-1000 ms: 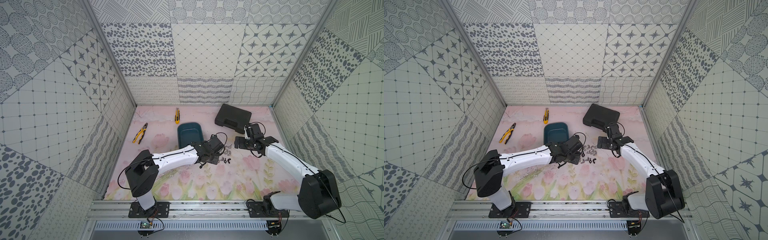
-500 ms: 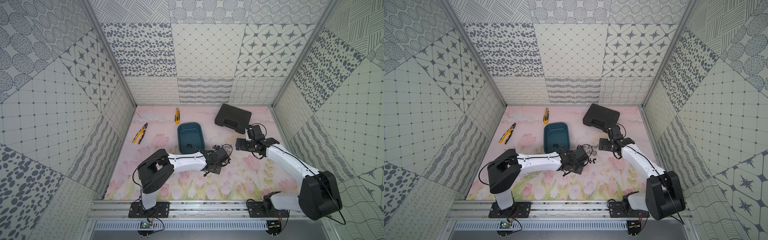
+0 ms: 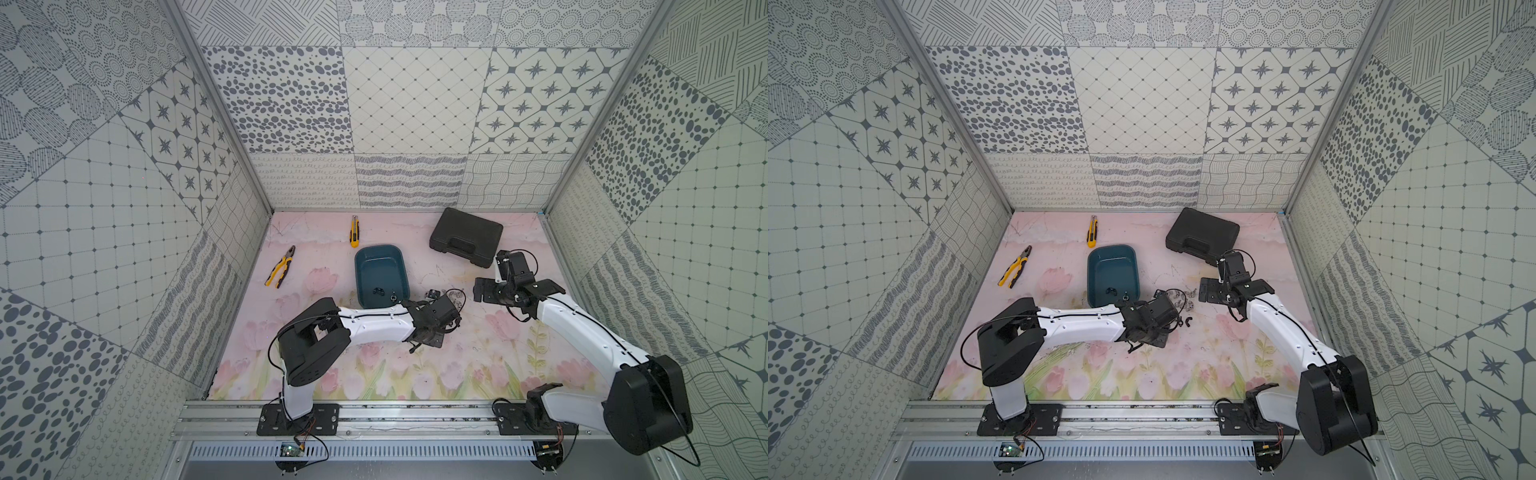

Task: Take out the wing nut from the storage box
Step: Place the wing nut at the center of the board, then adjust the storage box at the center of the board.

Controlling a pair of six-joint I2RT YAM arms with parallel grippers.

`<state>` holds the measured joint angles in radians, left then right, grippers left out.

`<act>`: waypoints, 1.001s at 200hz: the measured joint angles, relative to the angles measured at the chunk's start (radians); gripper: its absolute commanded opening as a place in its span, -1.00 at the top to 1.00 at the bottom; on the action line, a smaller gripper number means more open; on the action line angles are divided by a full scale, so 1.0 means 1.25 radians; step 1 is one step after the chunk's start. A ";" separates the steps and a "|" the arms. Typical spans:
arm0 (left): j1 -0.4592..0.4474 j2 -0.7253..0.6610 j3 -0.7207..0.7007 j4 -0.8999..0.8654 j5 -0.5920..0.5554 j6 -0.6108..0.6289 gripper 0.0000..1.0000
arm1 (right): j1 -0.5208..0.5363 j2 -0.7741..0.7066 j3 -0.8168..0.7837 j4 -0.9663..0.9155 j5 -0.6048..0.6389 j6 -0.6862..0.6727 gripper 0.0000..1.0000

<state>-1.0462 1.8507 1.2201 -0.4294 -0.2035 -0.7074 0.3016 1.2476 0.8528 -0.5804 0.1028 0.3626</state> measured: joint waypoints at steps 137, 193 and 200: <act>0.190 -0.322 -0.029 -0.114 -0.107 0.025 0.45 | 0.154 0.041 0.200 -0.149 0.010 -0.012 -0.95; 0.288 -0.371 -0.054 -0.134 -0.117 0.030 0.45 | 0.302 0.188 0.271 -0.115 0.017 0.001 -0.94; 0.297 -0.363 -0.049 -0.137 -0.117 0.031 0.45 | 0.316 0.208 0.284 -0.110 0.015 0.001 -0.93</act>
<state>-0.6746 1.3964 1.1595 -0.6003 -0.3504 -0.6685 0.6960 1.5078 1.2076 -0.7174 0.1219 0.3634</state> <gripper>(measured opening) 0.278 0.973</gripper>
